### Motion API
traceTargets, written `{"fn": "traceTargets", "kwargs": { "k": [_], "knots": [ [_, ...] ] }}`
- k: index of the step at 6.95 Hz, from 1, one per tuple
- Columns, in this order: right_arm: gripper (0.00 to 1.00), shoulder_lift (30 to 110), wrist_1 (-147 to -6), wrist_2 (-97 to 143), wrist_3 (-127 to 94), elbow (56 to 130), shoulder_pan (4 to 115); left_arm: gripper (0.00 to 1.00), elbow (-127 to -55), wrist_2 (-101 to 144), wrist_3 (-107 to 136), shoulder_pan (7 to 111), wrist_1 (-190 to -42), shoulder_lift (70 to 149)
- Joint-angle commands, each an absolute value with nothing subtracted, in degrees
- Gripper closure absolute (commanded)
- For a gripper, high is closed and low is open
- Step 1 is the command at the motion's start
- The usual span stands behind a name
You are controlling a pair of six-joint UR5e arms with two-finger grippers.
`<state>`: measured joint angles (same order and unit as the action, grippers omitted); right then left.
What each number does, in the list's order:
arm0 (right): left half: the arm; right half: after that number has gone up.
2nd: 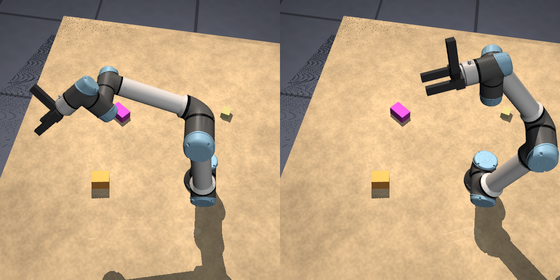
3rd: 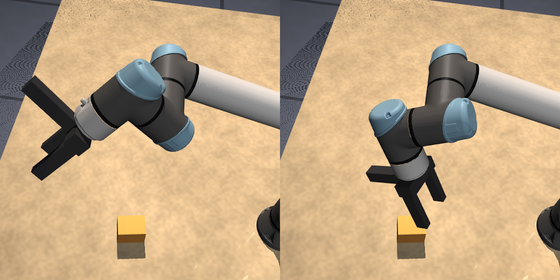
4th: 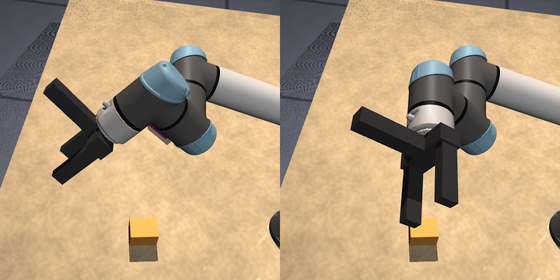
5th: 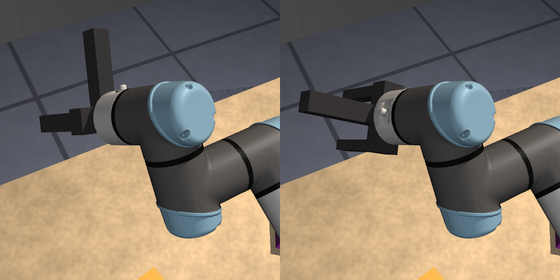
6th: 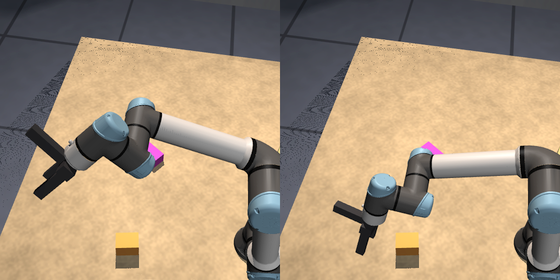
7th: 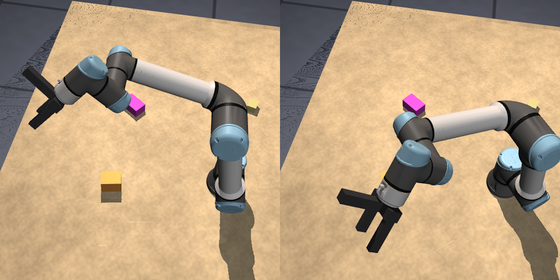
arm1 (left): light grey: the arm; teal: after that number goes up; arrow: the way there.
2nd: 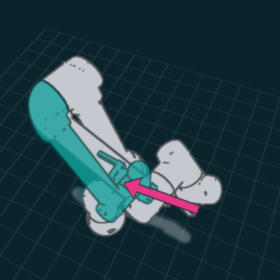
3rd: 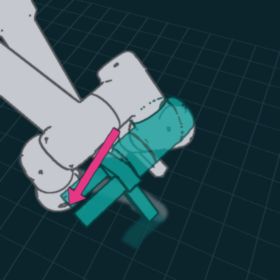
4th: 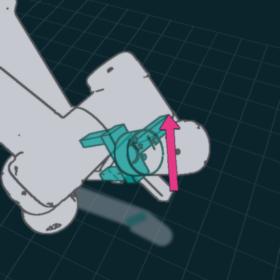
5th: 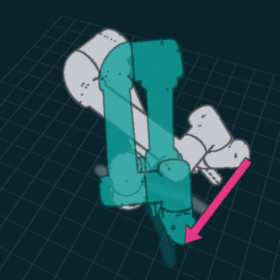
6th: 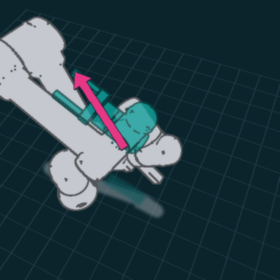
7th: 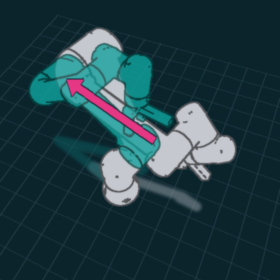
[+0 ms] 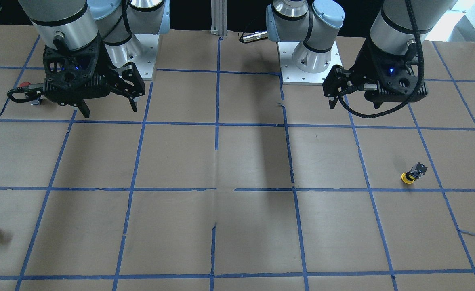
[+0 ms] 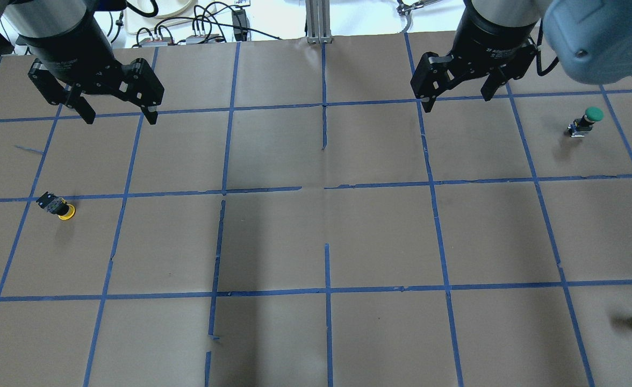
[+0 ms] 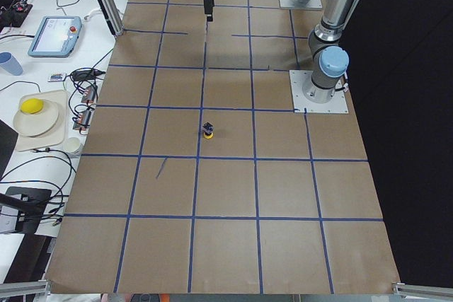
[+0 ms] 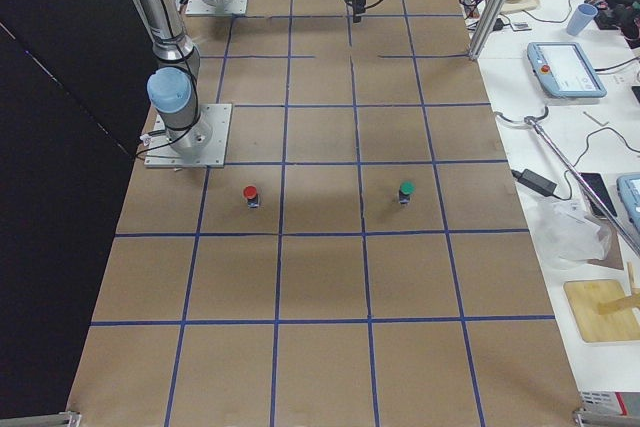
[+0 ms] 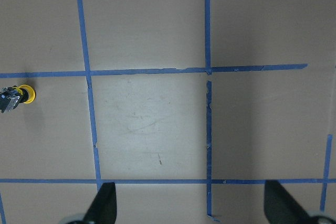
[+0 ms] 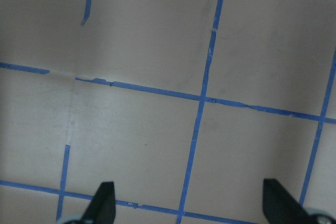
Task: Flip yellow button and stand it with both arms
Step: 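Move the left gripper down toward the yellow button lying on its side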
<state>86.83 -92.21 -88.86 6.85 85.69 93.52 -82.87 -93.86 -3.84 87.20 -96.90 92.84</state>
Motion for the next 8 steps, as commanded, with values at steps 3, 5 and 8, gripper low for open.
{"fn": "traceTargets", "kwargs": {
  "k": [3,5,8],
  "knots": [
    [0.00,86.8,-92.3,-88.9,6.9,85.7,93.5,0.00,-82.0,-91.3,-5.0,84.7,-97.1,92.2],
    [0.00,86.8,-92.3,-88.9,6.9,85.7,93.5,0.00,-83.2,-91.9,-17.8,80.6,-97.2,91.8],
    [0.00,86.7,-92.3,-88.9,6.9,85.7,93.5,0.00,-88.0,-91.9,-32.7,70.2,-96.3,93.7]
  ]
}}
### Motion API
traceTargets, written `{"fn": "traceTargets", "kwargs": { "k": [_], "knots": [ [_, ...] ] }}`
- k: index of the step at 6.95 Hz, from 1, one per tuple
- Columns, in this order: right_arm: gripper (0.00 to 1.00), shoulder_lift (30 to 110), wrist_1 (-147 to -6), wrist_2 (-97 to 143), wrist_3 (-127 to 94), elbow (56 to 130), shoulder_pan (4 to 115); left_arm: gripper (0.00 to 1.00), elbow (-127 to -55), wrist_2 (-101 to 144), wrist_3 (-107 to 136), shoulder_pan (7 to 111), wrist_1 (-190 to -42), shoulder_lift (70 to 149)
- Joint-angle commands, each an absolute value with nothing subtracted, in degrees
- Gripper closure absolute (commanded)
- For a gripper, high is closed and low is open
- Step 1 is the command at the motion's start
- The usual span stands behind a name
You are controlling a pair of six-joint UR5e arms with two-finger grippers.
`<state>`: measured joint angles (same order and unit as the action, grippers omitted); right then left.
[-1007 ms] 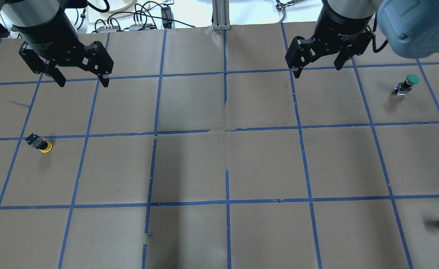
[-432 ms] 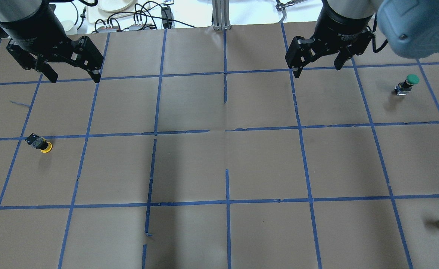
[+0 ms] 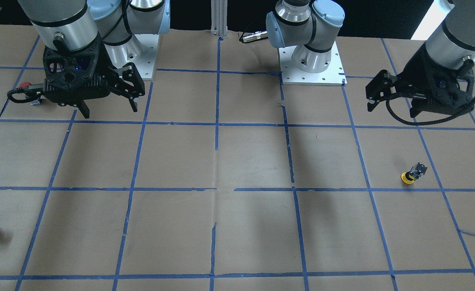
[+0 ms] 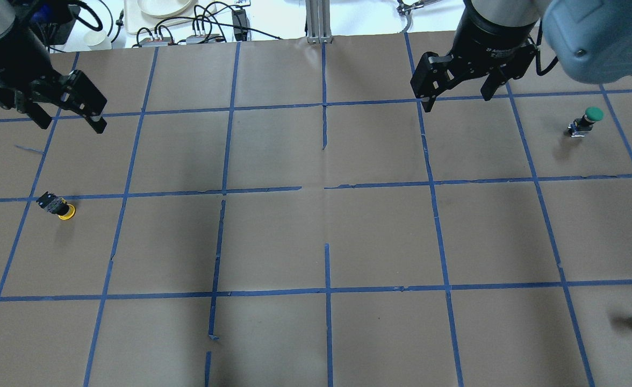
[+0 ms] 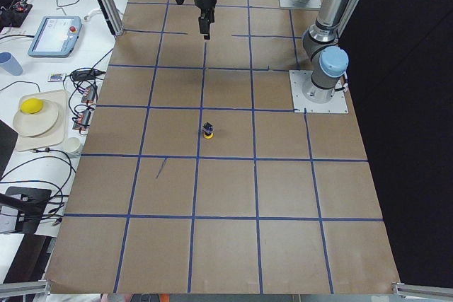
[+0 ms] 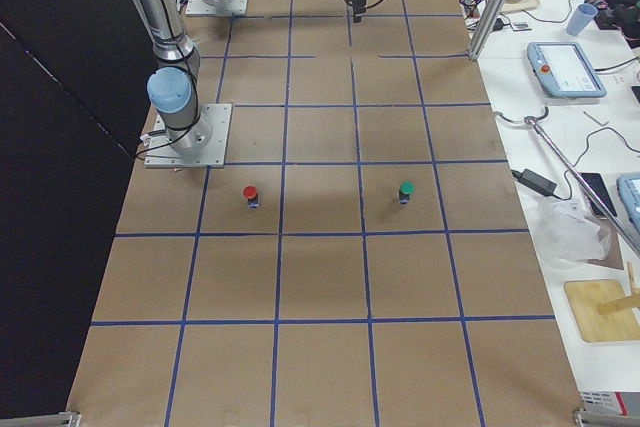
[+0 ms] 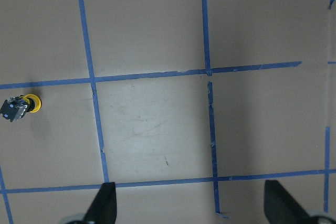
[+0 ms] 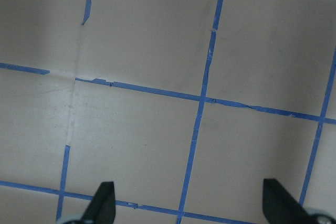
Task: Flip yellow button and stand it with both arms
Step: 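Move the left gripper down toward the yellow button lying on its side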
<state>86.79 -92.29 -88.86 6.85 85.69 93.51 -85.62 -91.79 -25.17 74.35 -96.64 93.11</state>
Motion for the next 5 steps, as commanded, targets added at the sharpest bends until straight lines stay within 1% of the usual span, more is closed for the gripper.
{"fn": "traceTargets", "kwargs": {
  "k": [1,3,5],
  "knots": [
    [0.00,86.8,-92.3,-88.9,6.9,85.7,93.5,0.00,-90.2,-91.8,-36.4,66.0,-93.7,95.8],
    [0.00,86.8,-92.3,-88.9,6.9,85.7,93.5,0.00,-93.8,-91.5,-45.1,58.8,-84.9,99.3],
    [0.00,86.8,-92.3,-88.9,6.9,85.7,93.5,0.00,-98.2,-91.9,-57.2,55.0,-73.6,103.0]
  ]
}}
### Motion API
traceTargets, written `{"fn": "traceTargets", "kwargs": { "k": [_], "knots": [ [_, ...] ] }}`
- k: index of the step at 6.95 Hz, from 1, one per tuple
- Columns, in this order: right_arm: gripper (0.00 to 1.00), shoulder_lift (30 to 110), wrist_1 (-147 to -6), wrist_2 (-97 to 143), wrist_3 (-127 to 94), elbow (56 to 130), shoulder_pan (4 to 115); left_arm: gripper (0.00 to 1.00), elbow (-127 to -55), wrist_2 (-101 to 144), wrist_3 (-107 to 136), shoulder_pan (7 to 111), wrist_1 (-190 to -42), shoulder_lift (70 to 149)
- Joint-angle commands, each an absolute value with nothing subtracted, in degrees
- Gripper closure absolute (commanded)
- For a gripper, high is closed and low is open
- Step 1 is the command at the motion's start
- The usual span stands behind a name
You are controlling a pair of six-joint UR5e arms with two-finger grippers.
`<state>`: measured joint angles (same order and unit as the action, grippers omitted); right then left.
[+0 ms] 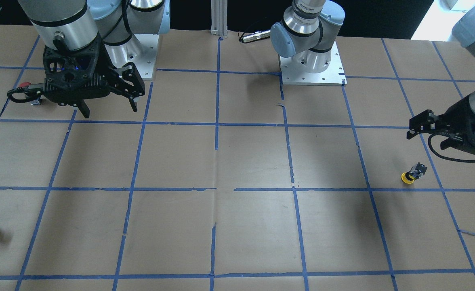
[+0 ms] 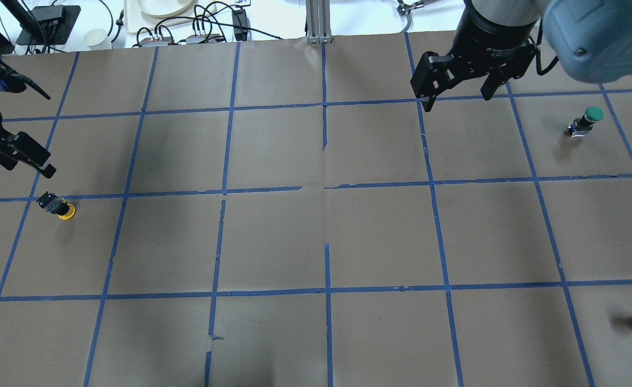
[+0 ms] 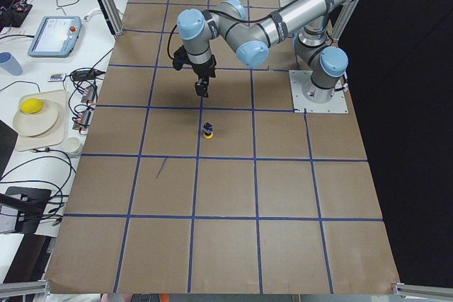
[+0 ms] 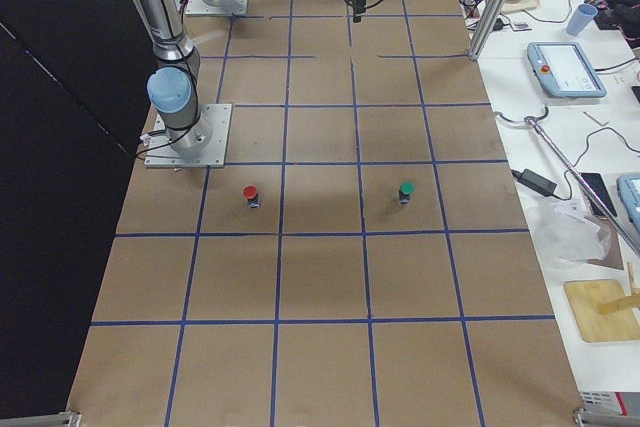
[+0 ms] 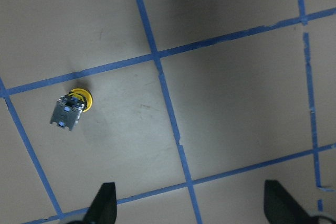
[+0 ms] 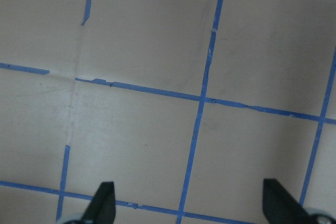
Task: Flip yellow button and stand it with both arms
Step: 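Move the left gripper down toward the yellow button lying on its side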
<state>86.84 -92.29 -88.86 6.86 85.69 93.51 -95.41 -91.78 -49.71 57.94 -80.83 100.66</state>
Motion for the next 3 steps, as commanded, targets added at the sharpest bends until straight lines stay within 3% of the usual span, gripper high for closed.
{"fn": "traceTargets", "kwargs": {
  "k": [1,3],
  "knots": [
    [0.00,86.9,-92.2,-88.9,6.9,85.7,93.5,0.00,-100.0,-92.8,-59.9,53.3,-65.5,104.4],
    [0.00,86.9,-92.2,-88.9,6.9,85.7,93.5,0.00,-102.4,-91.9,-70.5,51.7,-62.3,106.1]
  ]
}}
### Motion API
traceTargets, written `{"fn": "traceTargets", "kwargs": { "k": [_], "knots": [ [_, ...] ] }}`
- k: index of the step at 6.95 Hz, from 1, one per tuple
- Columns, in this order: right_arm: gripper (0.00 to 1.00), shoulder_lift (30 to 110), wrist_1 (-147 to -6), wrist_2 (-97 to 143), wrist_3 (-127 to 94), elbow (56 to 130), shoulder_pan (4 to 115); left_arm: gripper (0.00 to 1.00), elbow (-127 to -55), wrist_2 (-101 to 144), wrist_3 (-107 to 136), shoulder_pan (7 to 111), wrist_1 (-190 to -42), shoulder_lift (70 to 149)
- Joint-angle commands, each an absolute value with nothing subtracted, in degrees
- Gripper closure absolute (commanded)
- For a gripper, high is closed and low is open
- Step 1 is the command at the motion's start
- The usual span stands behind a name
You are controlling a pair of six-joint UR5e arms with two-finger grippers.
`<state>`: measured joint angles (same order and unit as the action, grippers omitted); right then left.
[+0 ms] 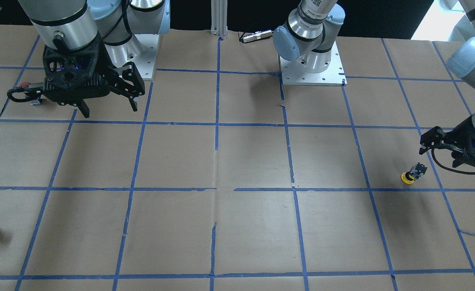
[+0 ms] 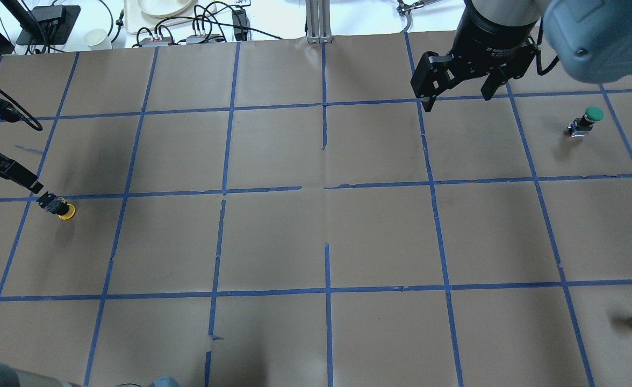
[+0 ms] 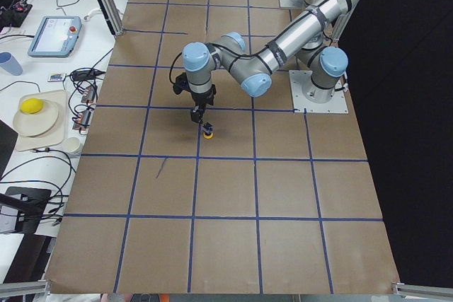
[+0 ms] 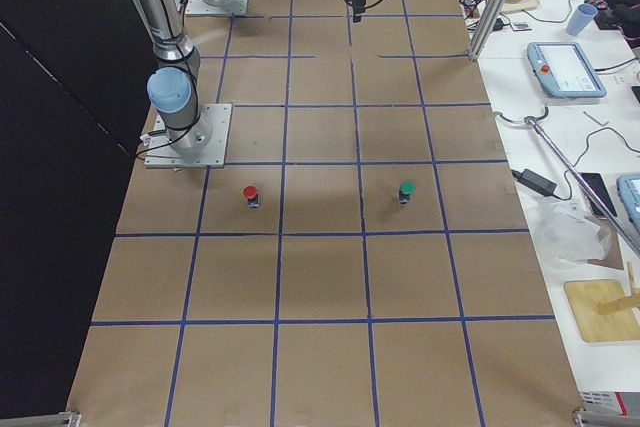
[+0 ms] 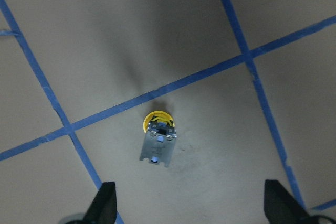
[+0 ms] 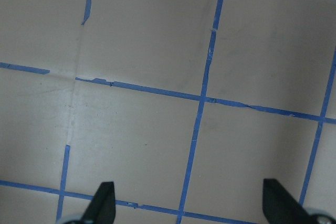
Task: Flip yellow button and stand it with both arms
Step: 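Close the left gripper on the yellow button's metal base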
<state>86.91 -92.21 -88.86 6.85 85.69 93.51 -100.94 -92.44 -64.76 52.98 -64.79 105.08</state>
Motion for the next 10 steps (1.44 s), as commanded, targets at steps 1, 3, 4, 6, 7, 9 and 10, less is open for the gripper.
{"fn": "traceTargets", "kwargs": {
  "k": [1,3,4,6,7,9,10],
  "knots": [
    [0.00,86.8,-92.2,-88.9,6.9,85.7,93.5,0.00,-103.9,-91.0,-72.0,51.2,-62.1,106.2],
    [0.00,86.9,-92.2,-88.9,6.9,85.7,93.5,0.01,-106.6,-90.6,-74.7,51.1,-56.1,107.1],
    [0.00,86.9,-92.2,-88.9,6.9,85.7,93.5,0.01,-107.2,-90.7,-74.9,51.0,-55.5,107.8],
    [0.00,86.8,-92.2,-88.9,6.9,85.7,93.5,0.06,-107.2,-90.0,-74.6,51.2,-55.3,108.7],
    [0.00,86.9,-92.2,-88.9,6.9,85.7,93.5,0.06,-106.9,-90.0,-75.1,51.2,-55.2,109.5],
    [0.00,86.9,-92.2,-88.9,6.9,85.7,93.3,0.10,-107.1,-90.2,-75.8,51.2,-55.1,109.9],
    [0.00,87.1,-92.2,-88.9,6.9,85.7,93.3,0.20,-107.1,-90.2,-75.4,51.2,-55.1,109.9]
  ]
}}
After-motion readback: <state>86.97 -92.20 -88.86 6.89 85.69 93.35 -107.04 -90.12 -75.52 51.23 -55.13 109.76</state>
